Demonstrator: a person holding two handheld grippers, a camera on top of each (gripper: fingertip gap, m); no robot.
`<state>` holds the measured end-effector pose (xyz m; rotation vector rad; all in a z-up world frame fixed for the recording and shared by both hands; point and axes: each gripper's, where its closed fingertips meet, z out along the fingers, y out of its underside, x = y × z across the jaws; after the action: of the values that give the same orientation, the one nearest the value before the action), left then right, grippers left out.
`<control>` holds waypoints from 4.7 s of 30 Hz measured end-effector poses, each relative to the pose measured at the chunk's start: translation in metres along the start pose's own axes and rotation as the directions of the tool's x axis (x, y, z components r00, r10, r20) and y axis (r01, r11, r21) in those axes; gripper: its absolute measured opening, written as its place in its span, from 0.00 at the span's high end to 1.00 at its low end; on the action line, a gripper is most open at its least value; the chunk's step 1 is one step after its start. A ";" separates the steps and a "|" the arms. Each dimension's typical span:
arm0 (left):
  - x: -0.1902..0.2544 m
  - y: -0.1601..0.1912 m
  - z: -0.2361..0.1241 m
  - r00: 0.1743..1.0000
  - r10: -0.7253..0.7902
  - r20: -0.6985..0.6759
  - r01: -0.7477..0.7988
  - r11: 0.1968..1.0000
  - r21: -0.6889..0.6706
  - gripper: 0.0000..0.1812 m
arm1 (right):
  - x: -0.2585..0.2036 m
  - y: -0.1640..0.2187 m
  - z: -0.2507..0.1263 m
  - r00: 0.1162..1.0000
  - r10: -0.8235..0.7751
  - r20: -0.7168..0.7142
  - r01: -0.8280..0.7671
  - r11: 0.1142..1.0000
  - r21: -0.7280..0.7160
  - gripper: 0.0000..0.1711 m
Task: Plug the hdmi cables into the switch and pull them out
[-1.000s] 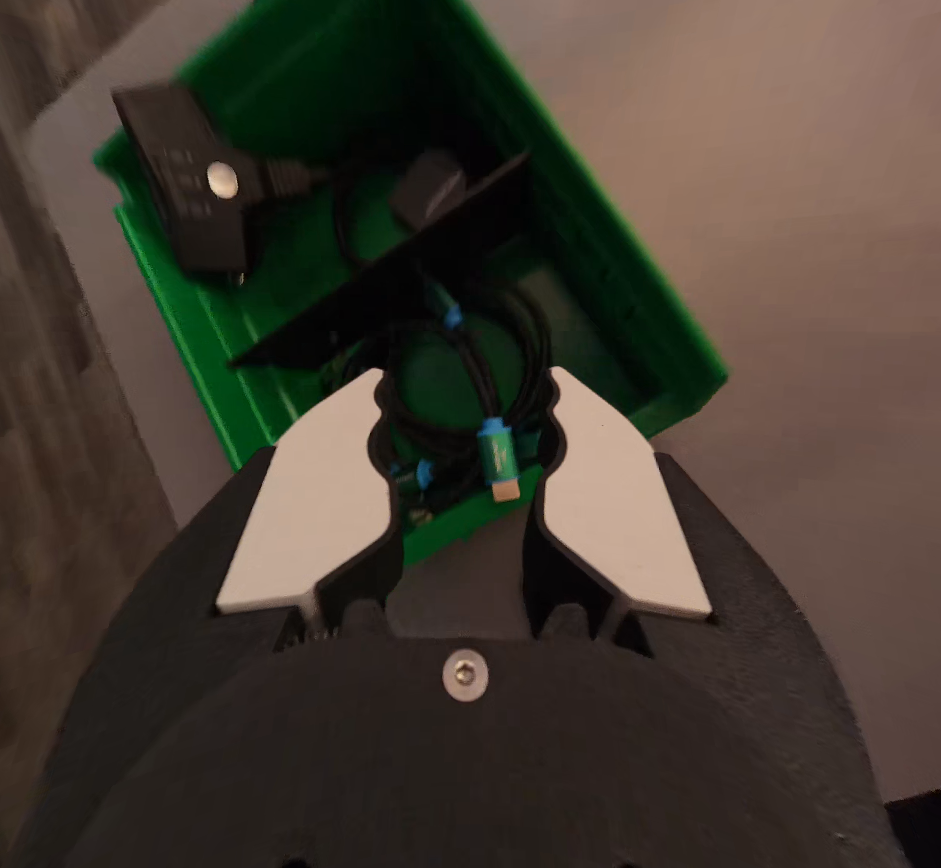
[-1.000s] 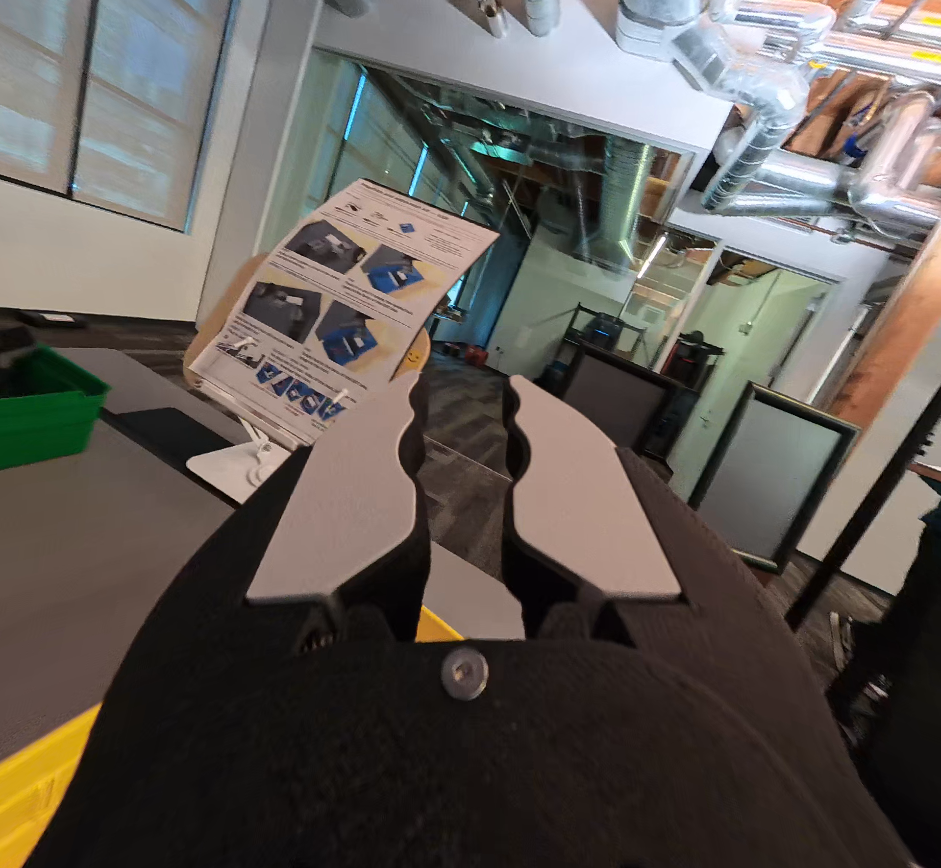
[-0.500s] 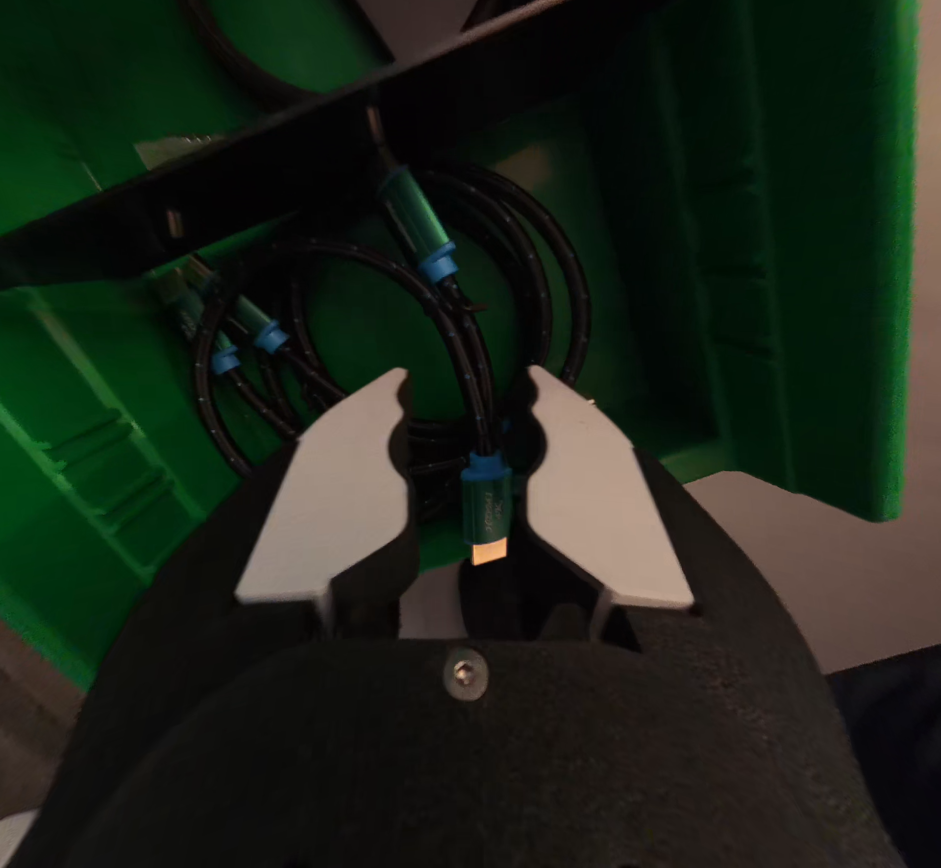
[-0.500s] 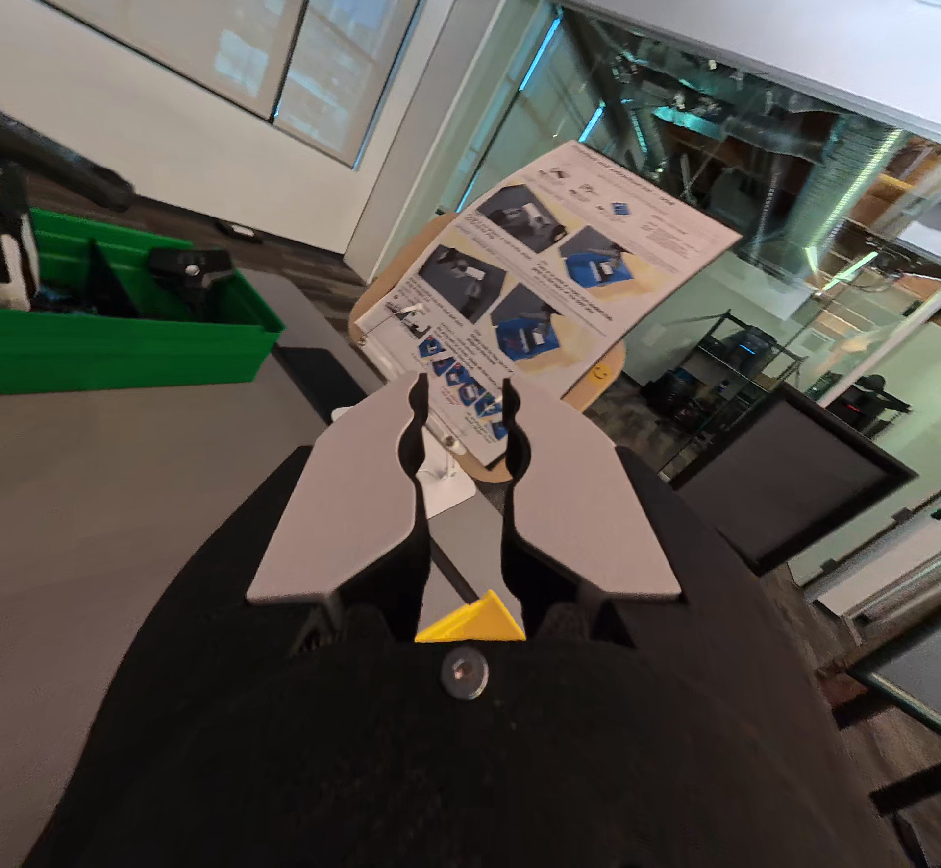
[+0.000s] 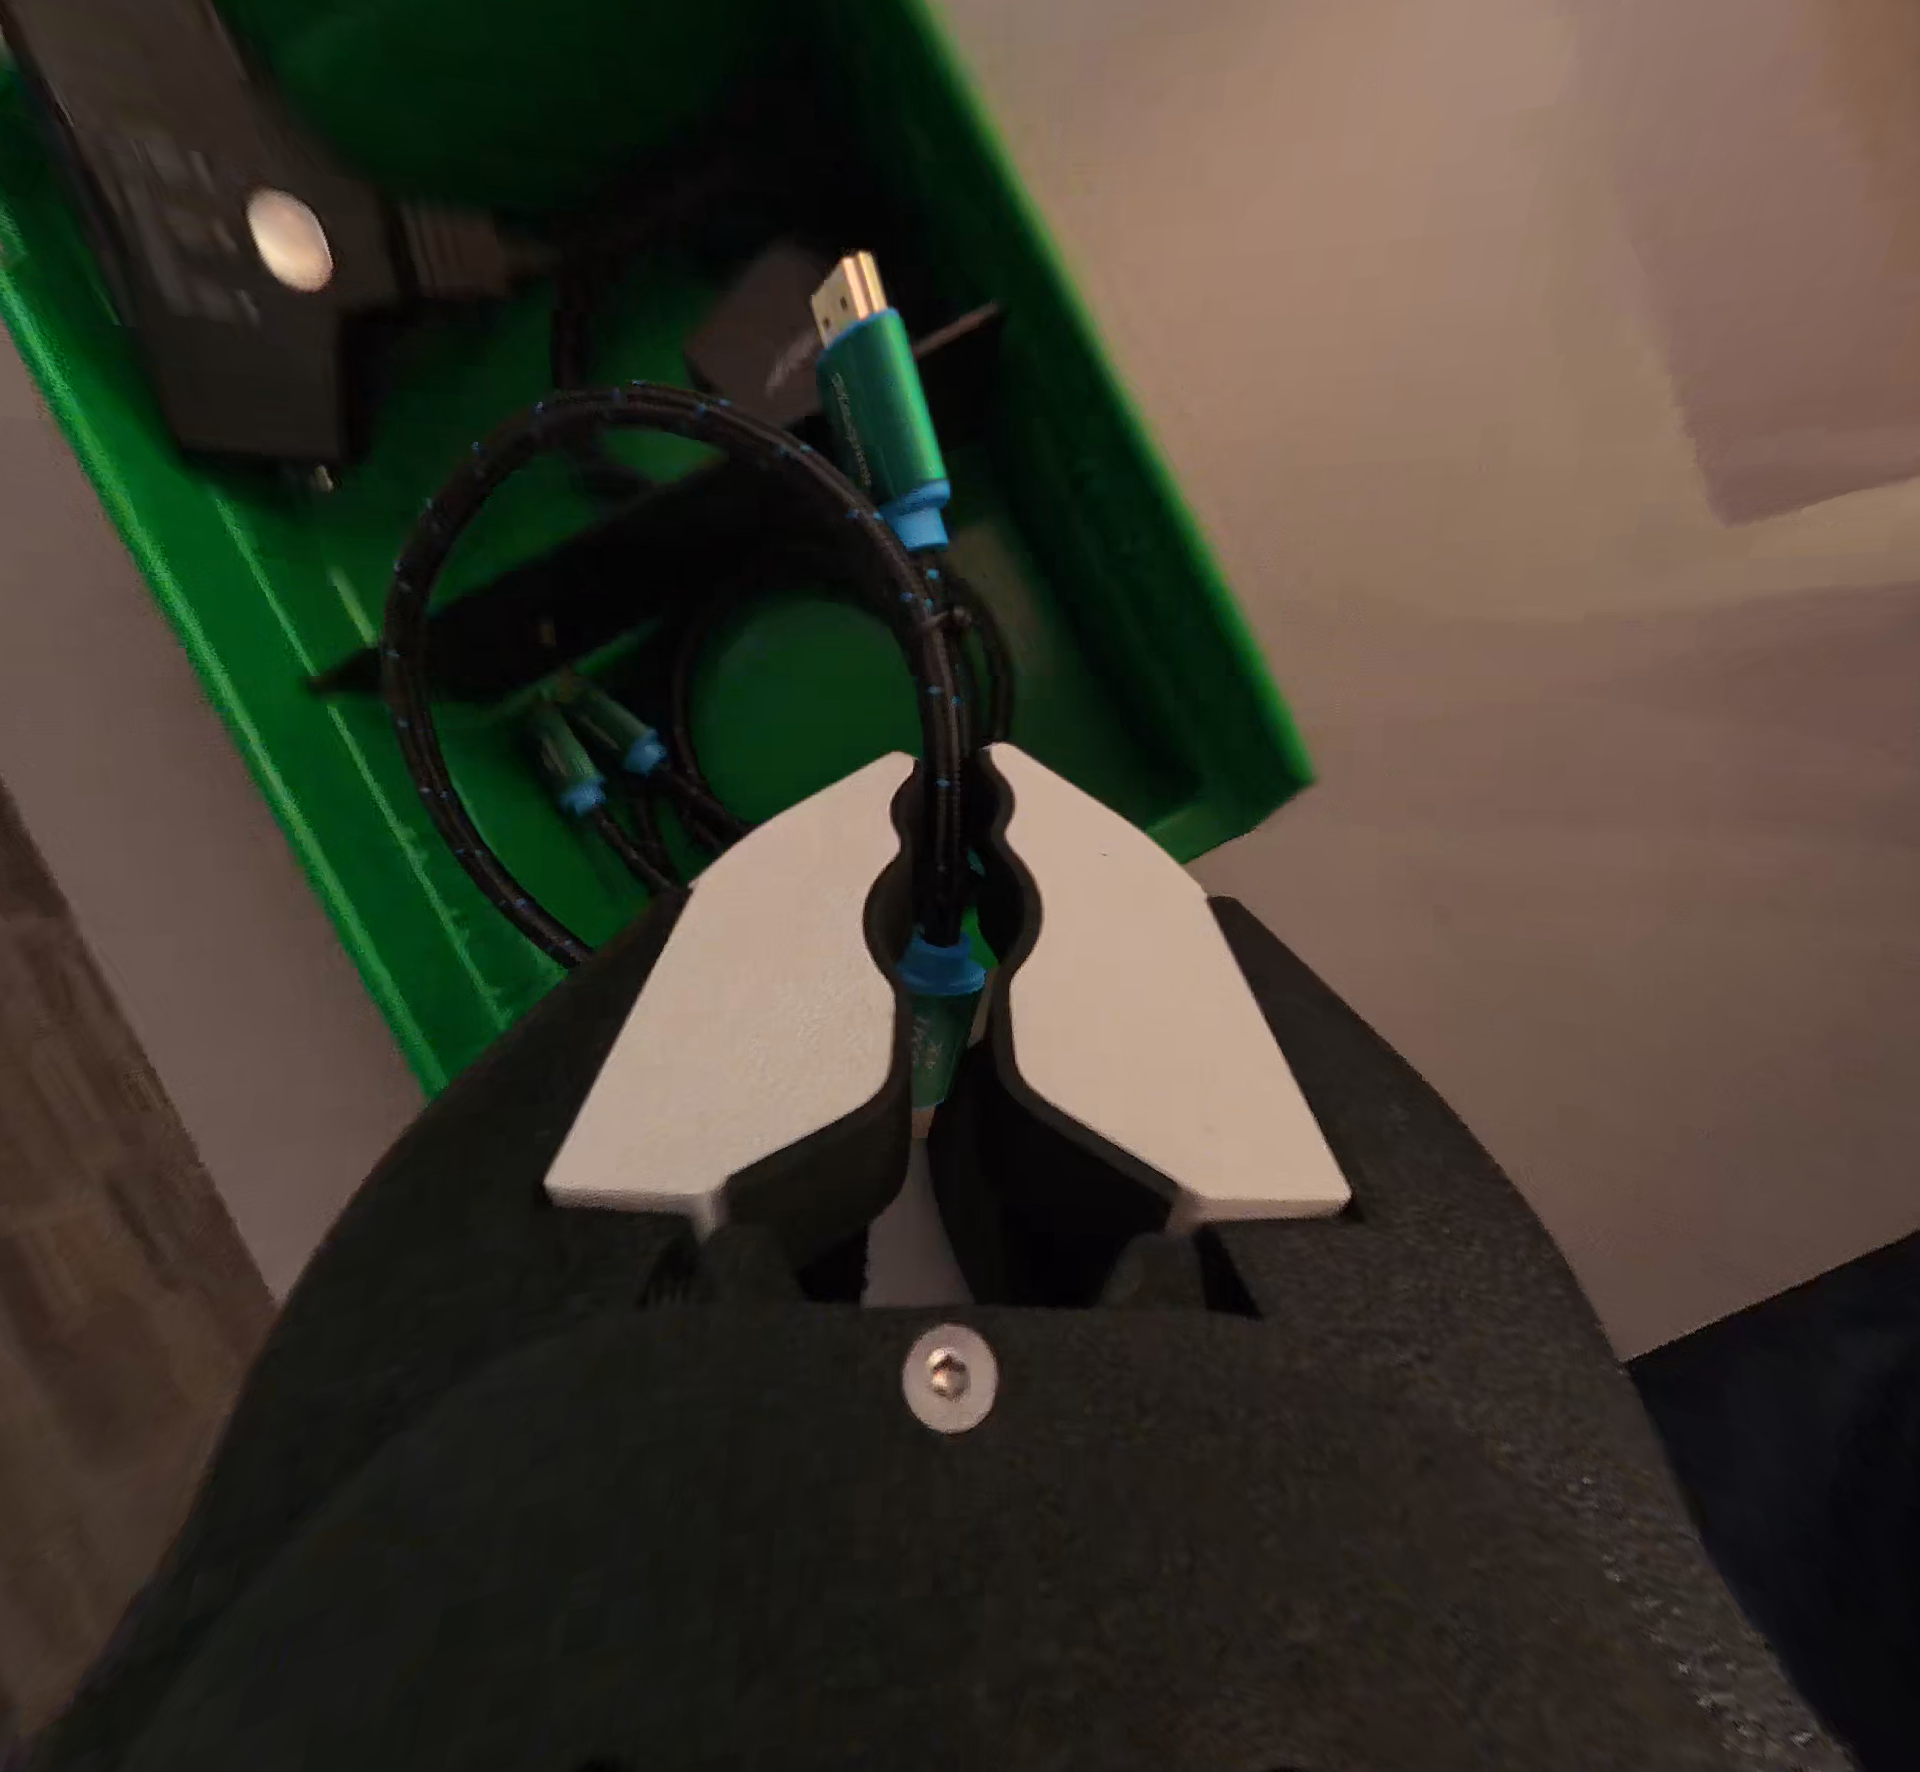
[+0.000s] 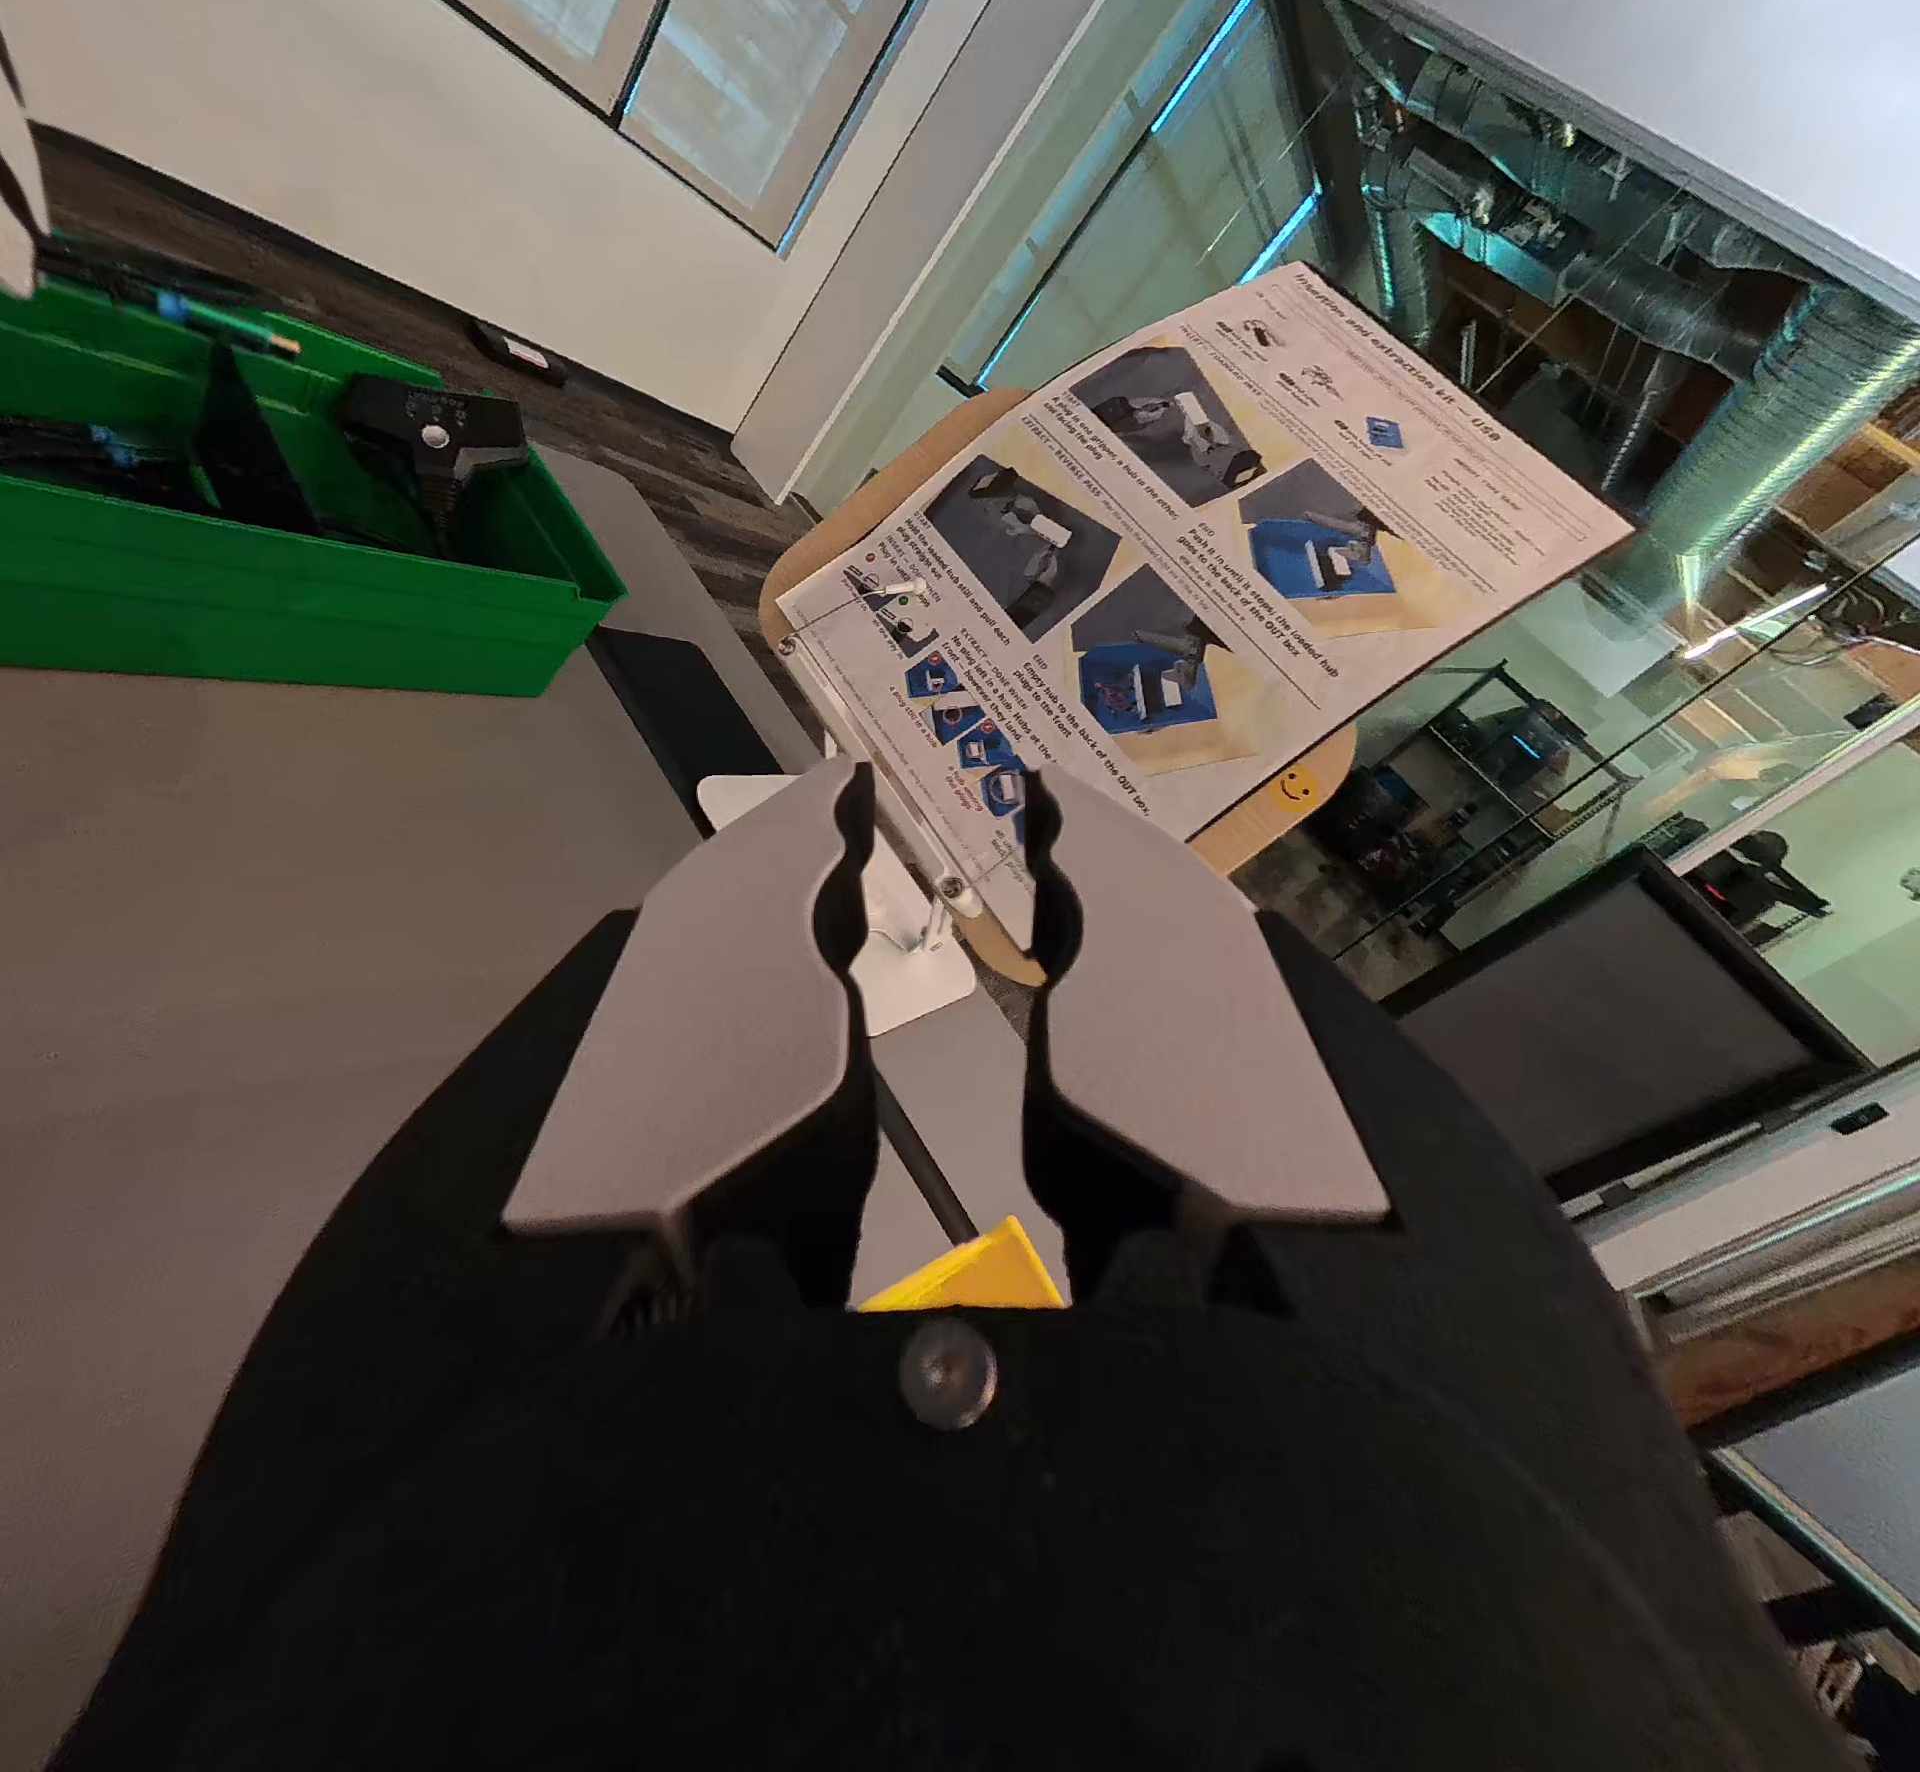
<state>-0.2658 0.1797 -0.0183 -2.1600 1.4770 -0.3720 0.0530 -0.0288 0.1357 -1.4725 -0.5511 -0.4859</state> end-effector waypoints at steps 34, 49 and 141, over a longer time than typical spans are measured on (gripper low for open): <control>0.301 -0.052 0.147 0.640 0.651 -0.408 -0.641 0.745 0.184 0.77 | 0.083 0.009 -0.077 0.972 0.078 -0.219 -0.080 0.997 0.003 0.84; -0.140 -0.069 0.058 0.900 0.230 0.371 -0.221 0.973 -0.066 0.58 | 0.087 0.018 -0.075 0.968 0.072 -0.240 -0.082 0.996 -0.033 0.84; 0.219 -0.132 0.004 0.023 0.782 0.622 -0.999 -0.002 0.040 0.67 | -0.153 -0.009 0.040 0.573 0.358 0.737 -0.512 0.859 -0.019 0.83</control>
<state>-0.0770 0.0163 0.0381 -0.3319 1.8802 0.2635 -0.0748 0.0069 0.0487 -1.5073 -0.7848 0.5921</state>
